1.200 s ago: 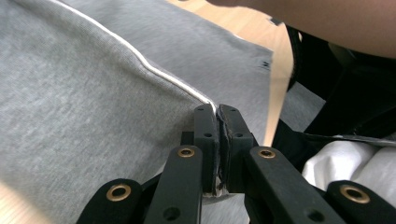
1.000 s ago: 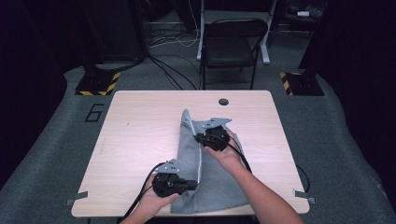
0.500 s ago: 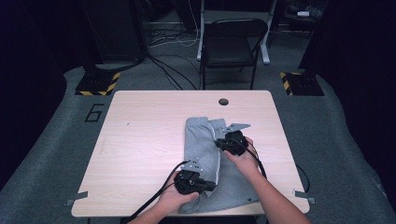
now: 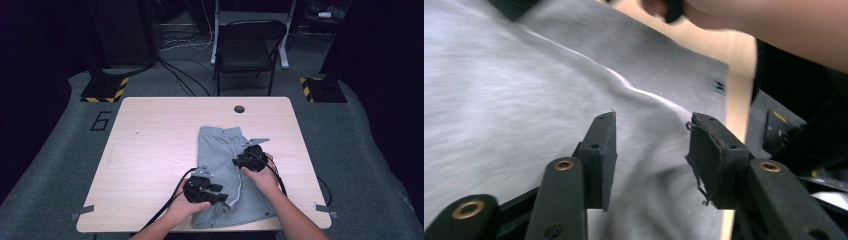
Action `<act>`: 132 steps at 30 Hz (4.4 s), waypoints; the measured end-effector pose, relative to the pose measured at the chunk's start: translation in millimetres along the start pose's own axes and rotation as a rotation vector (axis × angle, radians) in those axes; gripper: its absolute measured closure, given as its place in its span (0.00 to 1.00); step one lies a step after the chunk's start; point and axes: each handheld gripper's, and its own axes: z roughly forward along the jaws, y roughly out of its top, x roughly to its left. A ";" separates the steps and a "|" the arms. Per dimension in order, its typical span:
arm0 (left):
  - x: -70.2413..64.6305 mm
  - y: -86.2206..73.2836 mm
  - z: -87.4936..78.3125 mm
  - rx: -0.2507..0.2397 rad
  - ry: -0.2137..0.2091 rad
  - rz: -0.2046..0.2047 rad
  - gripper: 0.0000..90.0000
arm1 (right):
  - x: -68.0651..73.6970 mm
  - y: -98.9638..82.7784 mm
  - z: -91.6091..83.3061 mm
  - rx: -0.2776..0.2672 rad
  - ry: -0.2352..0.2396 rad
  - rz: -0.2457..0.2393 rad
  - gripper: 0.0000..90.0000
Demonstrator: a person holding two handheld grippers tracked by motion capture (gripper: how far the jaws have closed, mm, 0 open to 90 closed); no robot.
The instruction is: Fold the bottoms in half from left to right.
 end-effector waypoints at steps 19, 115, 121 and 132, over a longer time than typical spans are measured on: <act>58.6 -7.9 -24.4 -0.025 0.172 -0.070 0.52 | 26.8 -49.4 -53.1 -0.006 0.019 -0.012 0.58; 117.1 -53.8 -99.4 0.003 0.421 -0.209 0.65 | 115.8 -52.4 -32.7 0.024 -0.001 -0.125 0.63; 116.7 -54.6 -100.1 0.017 0.420 -0.179 0.61 | 125.6 -49.7 -24.6 0.017 0.052 -0.167 0.60; 113.1 -64.3 -108.3 -0.003 0.457 -0.181 0.57 | 141.8 -43.6 -13.5 0.020 0.127 -0.234 0.56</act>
